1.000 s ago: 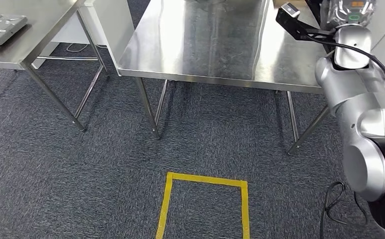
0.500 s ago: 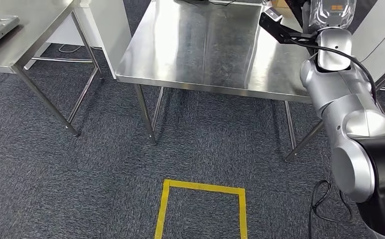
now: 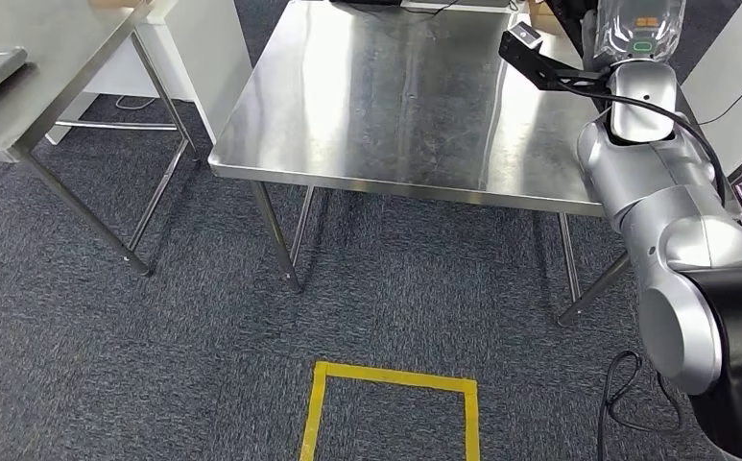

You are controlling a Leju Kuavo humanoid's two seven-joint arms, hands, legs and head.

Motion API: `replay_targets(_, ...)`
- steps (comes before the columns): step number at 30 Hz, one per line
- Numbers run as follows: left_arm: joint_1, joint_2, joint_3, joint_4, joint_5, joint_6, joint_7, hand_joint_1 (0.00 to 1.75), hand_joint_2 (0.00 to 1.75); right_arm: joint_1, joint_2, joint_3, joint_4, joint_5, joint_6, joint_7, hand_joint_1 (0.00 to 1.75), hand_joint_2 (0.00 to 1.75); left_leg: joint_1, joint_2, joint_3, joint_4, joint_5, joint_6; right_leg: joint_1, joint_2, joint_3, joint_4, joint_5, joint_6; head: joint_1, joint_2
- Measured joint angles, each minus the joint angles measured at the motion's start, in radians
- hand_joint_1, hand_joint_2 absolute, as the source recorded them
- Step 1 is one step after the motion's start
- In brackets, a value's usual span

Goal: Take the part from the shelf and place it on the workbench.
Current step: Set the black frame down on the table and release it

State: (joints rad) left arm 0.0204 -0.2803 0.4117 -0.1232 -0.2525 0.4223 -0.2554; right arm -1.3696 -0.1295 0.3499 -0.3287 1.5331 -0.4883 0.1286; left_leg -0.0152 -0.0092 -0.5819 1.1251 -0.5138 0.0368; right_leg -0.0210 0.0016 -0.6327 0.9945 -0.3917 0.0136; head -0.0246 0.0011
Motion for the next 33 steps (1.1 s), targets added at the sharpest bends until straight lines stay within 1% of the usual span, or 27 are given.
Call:
replay_targets(1,0.0,0.0,0.0,0.0,0.0,0.0,0.0,0.0,1.75,0.0,0.001,0.001,0.0,0.0,0.0,0.0,1.75,1.75,0.001,0.001,-0.043,0.064,-0.014,-0.007,0.0,0.001,0.007,0.0,-0.008,-0.006,-0.001,0.0)
replay_targets(2,0.0,0.0,0.0,0.0,0.0,0.0,0.0,0.0,1.75,0.002,0.003,0.002,0.0,0.0,0.0,0.0,1.75,1.75,0.002,0.001,-0.086,0.12,-0.041,-0.012,0.001,0.003,0.015,-0.001,-0.017,-0.01,-0.003,0.0)
replay_targets(3,0.0,0.0,0.0,0.0,0.0,0.0,0.0,0.0,1.75,0.004,0.004,0.003,0.001,0.0,0.0,0.0,1.75,1.75,0.002,0.001,-0.124,0.156,-0.068,-0.015,0.002,0.005,0.025,-0.001,-0.026,-0.011,-0.004,0.0)
replay_targets(4,0.0,0.0,0.0,0.0,0.0,0.0,0.001,0.0,1.75,0.007,0.005,0.003,0.001,0.0,0.0,0.0,1.75,1.75,0.002,0.001,-0.147,0.164,-0.081,-0.015,0.003,0.008,0.036,-0.001,-0.035,-0.01,-0.005,0.0)
replay_targets(5,0.001,0.0,0.0,0.0,0.001,0.0,0.002,0.0,1.75,0.009,0.006,0.003,0.001,0.0,0.0,0.0,1.75,1.75,0.002,0.001,-0.156,0.143,-0.071,-0.013,0.005,0.009,0.049,-0.001,-0.045,-0.01,-0.006,0.0)
replay_targets(6,0.001,0.0,0.0,0.0,0.001,0.0,0.002,0.0,1.75,0.009,0.007,0.003,0.001,0.0,0.0,0.0,1.75,1.75,0.001,0.001,-0.149,0.092,-0.034,-0.007,0.007,0.01,0.063,-0.001,-0.056,-0.009,-0.006,0.0)
replay_targets(8,0.002,0.0,0.0,0.0,0.002,0.0,0.003,0.0,1.75,0.007,0.01,0.003,0.002,0.0,0.001,0.0,1.75,1.75,-0.004,0.0,-0.113,-0.041,0.075,0.012,0.012,0.012,0.09,-0.002,-0.076,-0.006,-0.006,0.0)
replay_targets(9,0.002,0.0,0.0,0.0,0.003,0.0,0.003,0.0,1.75,0.005,0.011,0.003,0.002,0.0,0.001,0.0,1.75,1.75,-0.007,0.0,-0.097,-0.087,0.108,0.021,0.014,0.013,0.099,-0.004,-0.085,-0.002,-0.005,0.0)
replay_targets(10,0.002,0.0,0.0,0.0,0.004,0.0,0.003,0.0,1.75,0.003,0.012,0.004,0.003,0.0,0.002,0.0,1.75,1.75,-0.01,0.0,-0.086,-0.113,0.126,0.028,0.016,0.015,0.104,-0.006,-0.092,0.002,-0.006,0.0)
replay_targets(12,0.002,-0.001,0.0,0.0,0.006,0.0,0.002,0.0,1.75,-0.003,0.012,0.004,0.004,0.0,0.003,0.0,1.75,1.75,-0.012,0.0,-0.069,-0.124,0.123,0.036,0.02,0.017,0.114,-0.004,-0.096,0.014,-0.005,0.0)
replay_targets(14,0.002,-0.004,0.0,0.0,0.007,0.0,0.002,0.0,1.75,-0.007,0.012,0.004,0.004,0.0,0.003,0.0,1.75,1.75,-0.007,0.001,-0.046,-0.137,0.123,0.045,0.02,0.014,0.103,0.033,-0.1,0.021,-0.003,0.0)
replay_targets(15,0.002,-0.004,0.0,0.0,0.007,0.0,0.001,0.0,1.75,-0.01,0.012,0.004,0.004,0.0,0.004,-0.001,1.75,1.75,-0.005,0.001,-0.035,-0.141,0.121,0.049,0.019,0.013,0.078,0.075,-0.105,0.023,-0.001,0.0)
replay_targets(16,0.002,-0.005,0.0,0.0,0.009,0.001,-0.001,0.0,1.75,-0.013,0.012,0.004,0.004,0.0,0.005,-0.002,1.75,1.75,-0.003,0.001,-0.027,-0.145,0.116,0.052,0.017,0.011,0.038,0.136,-0.117,0.024,0.001,0.0)
replay_targets(18,0.002,-0.005,0.001,0.0,0.012,0.001,-0.005,0.0,1.75,-0.014,0.011,0.004,0.005,0.0,0.011,-0.005,1.75,1.75,-0.002,0.0,-0.016,-0.146,0.104,0.056,0.014,0.01,-0.048,0.259,-0.155,0.026,0.003,0.0)
replay_targets(19,0.003,-0.005,0.001,0.0,0.014,0.001,-0.007,0.0,1.75,-0.011,0.009,0.004,0.006,0.0,0.014,-0.007,1.75,1.75,-0.002,-0.003,-0.008,-0.146,0.097,0.056,0.011,0.01,-0.079,0.288,-0.17,0.029,0.004,0.0)
replay_targets(20,0.003,-0.005,0.001,0.0,0.017,0.0,-0.009,0.0,1.75,-0.01,0.008,0.004,0.007,0.0,0.018,-0.01,1.75,1.75,-0.002,-0.005,0.001,-0.146,0.089,0.054,0.009,0.009,-0.094,0.283,-0.171,0.034,0.004,0.0)
replay_targets(21,0.003,-0.005,0.001,0.0,0.019,0.0,-0.011,0.0,1.75,-0.009,0.006,0.004,0.007,0.0,0.02,-0.013,1.75,1.75,-0.002,-0.008,0.011,-0.146,0.081,0.052,0.007,0.008,-0.092,0.243,-0.15,0.043,0.004,0.0)
replay_targets(22,0.003,-0.005,0.002,0.0,0.021,0.0,-0.013,0.0,1.75,-0.01,0.004,0.004,0.008,0.0,0.022,-0.017,1.75,1.75,-0.001,-0.01,0.023,-0.146,0.072,0.049,0.005,0.006,-0.076,0.175,-0.108,0.054,0.005,0.0)
replay_targets(23,0.003,-0.005,0.002,0.0,0.022,0.0,-0.015,0.0,1.75,-0.011,0.002,0.004,0.008,0.0,0.024,-0.02,1.75,1.75,-0.002,-0.011,0.033,-0.145,0.062,0.045,0.004,0.002,-0.055,0.097,-0.058,0.064,0.005,0.0)
replay_targets(24,0.004,-0.005,0.003,0.0,0.023,-0.001,-0.017,0.0,1.75,-0.014,-0.002,0.004,0.008,0.0,0.027,-0.023,1.75,1.75,-0.004,-0.013,0.041,-0.144,0.052,0.04,0.004,-0.002,-0.036,0.035,-0.02,0.063,0.005,0.0)
replay_targets(25,0.004,-0.005,0.004,0.0,0.025,-0.001,-0.02,0.0,1.75,-0.016,-0.005,0.004,0.009,0.0,0.029,-0.026,1.75,1.75,-0.005,-0.013,0.047,-0.144,0.043,0.034,0.008,-0.005,-0.021,-0.004,0.007,0.055,0.005,0.0)
replay_targets(26,0.004,-0.005,0.007,0.0,0.027,-0.001,-0.022,0.0,1.75,-0.017,-0.008,0.004,0.009,0.0,0.031,-0.028,1.75,1.75,-0.007,-0.013,0.05,-0.14,0.037,0.029,0.01,-0.005,-0.014,-0.021,0.017,0.041,0.004,0.0)
replay_targets(27,0.005,-0.005,0.009,0.0,0.028,-0.002,-0.023,0.0,1.75,-0.018,-0.01,0.004,0.009,0.0,0.033,-0.03,1.75,1.75,-0.007,-0.012,0.052,-0.138,0.031,0.024,0.01,-0.004,-0.008,-0.02,0.015,0.026,0.003,0.0)
replay_targets(29,0.005,-0.005,0.014,0.0,0.03,-0.002,-0.025,0.0,1.75,-0.021,-0.014,0.004,0.009,-0.001,0.034,-0.033,1.75,1.75,-0.007,-0.009,0.044,-0.11,0.021,0.015,0.004,0.0,0.005,-0.022,0.014,0.01,0.003,0.0)
replay_targets(30,0.005,-0.004,0.015,0.0,0.03,-0.002,-0.026,0.0,1.75,-0.023,-0.015,0.004,0.008,-0.001,0.034,-0.034,1.75,1.75,-0.005,-0.007,0.024,-0.074,0.01,0.008,0.002,0.0,0.013,-0.022,0.009,0.004,0.0,0.0)
replay_targets(31,0.005,-0.004,0.017,0.0,0.03,-0.002,-0.026,0.0,1.75,-0.025,-0.016,0.004,0.008,-0.001,0.034,-0.035,1.75,1.75,-0.003,-0.005,-0.008,-0.019,-0.008,0.001,0.001,0.001,0.019,-0.023,0.004,-0.002,-0.002,0.0)
replay_targets(33,0.005,-0.004,0.02,0.0,0.03,-0.001,-0.027,0.0,1.75,-0.026,-0.016,0.004,0.008,-0.001,0.034,-0.036,1.75,1.75,0.002,-0.001,-0.093,0.111,-0.055,-0.012,0.002,0.004,0.028,-0.022,-0.007,-0.01,-0.007,0.0)
